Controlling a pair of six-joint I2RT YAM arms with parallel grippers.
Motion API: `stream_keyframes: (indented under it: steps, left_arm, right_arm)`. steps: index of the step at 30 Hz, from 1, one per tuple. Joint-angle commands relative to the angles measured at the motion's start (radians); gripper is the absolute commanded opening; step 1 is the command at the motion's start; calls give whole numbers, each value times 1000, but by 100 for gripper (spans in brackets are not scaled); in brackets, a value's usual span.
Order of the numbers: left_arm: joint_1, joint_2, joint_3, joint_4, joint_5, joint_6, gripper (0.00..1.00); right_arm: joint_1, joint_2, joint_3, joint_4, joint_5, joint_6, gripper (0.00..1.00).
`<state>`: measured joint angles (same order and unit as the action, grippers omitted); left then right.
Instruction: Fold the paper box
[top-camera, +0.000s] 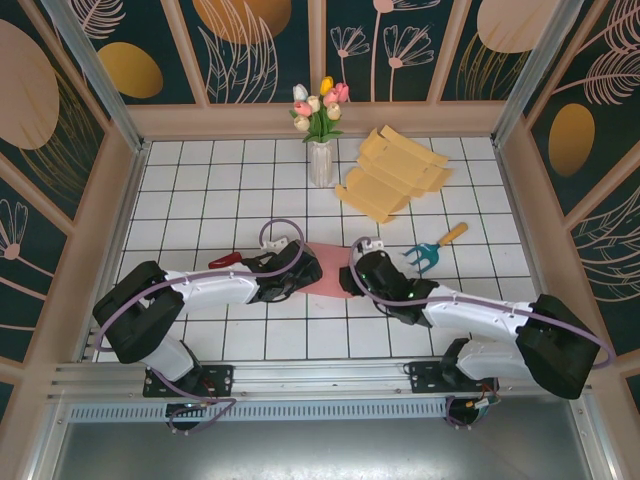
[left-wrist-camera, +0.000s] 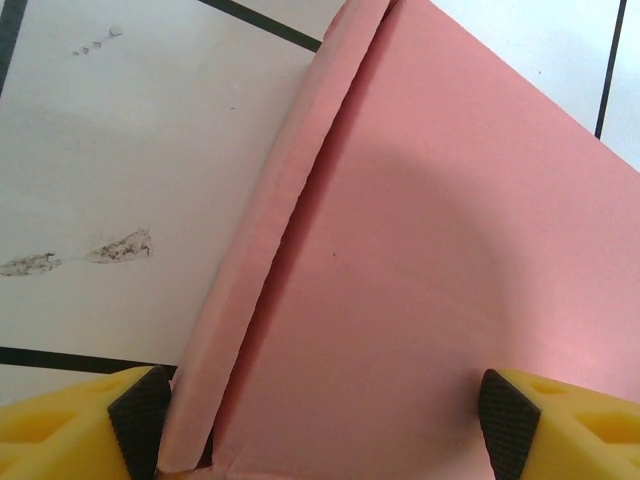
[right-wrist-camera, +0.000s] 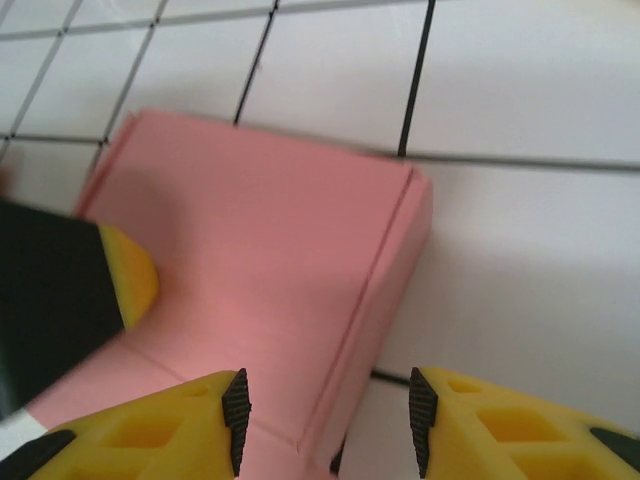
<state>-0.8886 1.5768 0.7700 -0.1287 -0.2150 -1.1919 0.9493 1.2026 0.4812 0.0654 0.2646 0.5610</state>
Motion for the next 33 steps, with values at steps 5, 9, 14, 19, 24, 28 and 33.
stream_keyframes:
  steps: [5, 9, 14, 19, 24, 28, 33]
  left_arm:
    - [0, 6, -35, -44, -32, -16, 82]
    - [0, 12, -32, -43, -24, -15, 81]
    - [-1, 20, -31, -37, -27, -16, 81]
    - [0, 30, -28, -35, -30, -14, 81]
    - [-1, 38, -35, -28, -33, -14, 81]
    - [0, 43, -28, -33, -36, -15, 81]
    - [0, 43, -26, -40, -49, -14, 81]
  right_arm:
    - [115, -8, -77, 23, 68, 116, 47]
    - [145, 4, -80, 46, 69, 124, 45]
    - [148, 33, -79, 84, 53, 131, 45]
    - [149, 61, -83, 151, -6, 138, 44]
    - [152, 68, -95, 193, -49, 148, 40]
    - [152, 68, -102, 219, -81, 144, 34]
    - [156, 66, -102, 214, -60, 136, 34]
